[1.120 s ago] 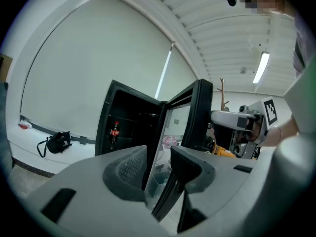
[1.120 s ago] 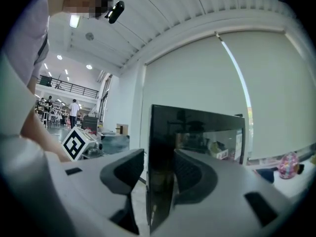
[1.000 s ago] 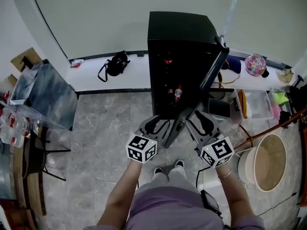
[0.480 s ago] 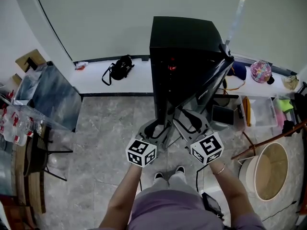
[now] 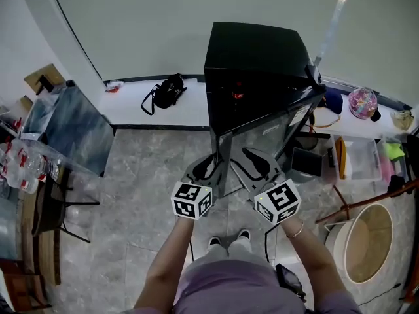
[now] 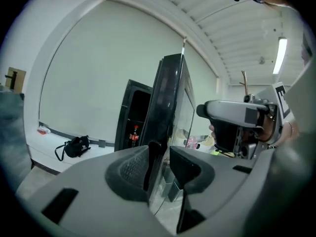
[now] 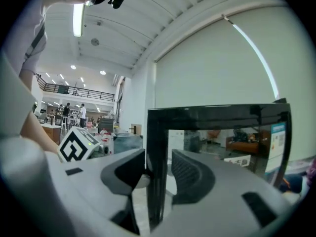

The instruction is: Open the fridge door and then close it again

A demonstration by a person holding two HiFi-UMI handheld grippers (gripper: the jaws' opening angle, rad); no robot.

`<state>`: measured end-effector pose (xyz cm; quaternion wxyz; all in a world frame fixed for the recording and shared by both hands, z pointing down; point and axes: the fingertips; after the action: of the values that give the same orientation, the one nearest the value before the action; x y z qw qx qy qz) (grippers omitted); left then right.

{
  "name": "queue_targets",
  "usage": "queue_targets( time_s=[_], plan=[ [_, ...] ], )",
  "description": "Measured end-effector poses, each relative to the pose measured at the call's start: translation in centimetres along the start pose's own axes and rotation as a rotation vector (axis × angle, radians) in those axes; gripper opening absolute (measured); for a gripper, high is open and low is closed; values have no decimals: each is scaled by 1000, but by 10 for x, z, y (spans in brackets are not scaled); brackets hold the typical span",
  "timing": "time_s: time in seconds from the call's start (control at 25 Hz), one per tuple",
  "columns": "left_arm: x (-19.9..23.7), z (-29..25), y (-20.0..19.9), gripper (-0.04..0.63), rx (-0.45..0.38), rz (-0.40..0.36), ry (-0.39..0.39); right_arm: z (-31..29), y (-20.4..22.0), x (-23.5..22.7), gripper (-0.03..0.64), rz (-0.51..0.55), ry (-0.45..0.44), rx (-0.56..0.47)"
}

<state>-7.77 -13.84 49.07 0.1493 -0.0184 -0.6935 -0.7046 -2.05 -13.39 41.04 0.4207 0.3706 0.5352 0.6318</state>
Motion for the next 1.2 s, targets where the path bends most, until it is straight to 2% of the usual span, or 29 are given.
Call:
queue_targets(
  time_s=[0.24,0.48,0.68,0.96,1.2],
  plan=[
    [24,-18,-3,115,-10,-6,-61,20,10,-25,156,-31,54,17],
    [45,-41,-7,115,17,-36,-92,38,18,-54,149,-78,133,24],
    [63,-58,-9,97,10,-24,-131,50,27,-76,143,-102,202,31],
    [84,-82,-14,97,9,-34,-149,61,33,-103,137,-123,275,39],
    [95,-97,-15,98,9,-44,-153,64,41,-114,129,-134,300,52]
  ],
)
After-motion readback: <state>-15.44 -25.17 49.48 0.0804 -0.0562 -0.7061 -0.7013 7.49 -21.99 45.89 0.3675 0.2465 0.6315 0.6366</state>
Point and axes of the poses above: the fingertips, and each gripper's own axes: z backward along the fingers, x to its left, y out of its underside, and after that the axes turned 15 degrees about -x, right-handed
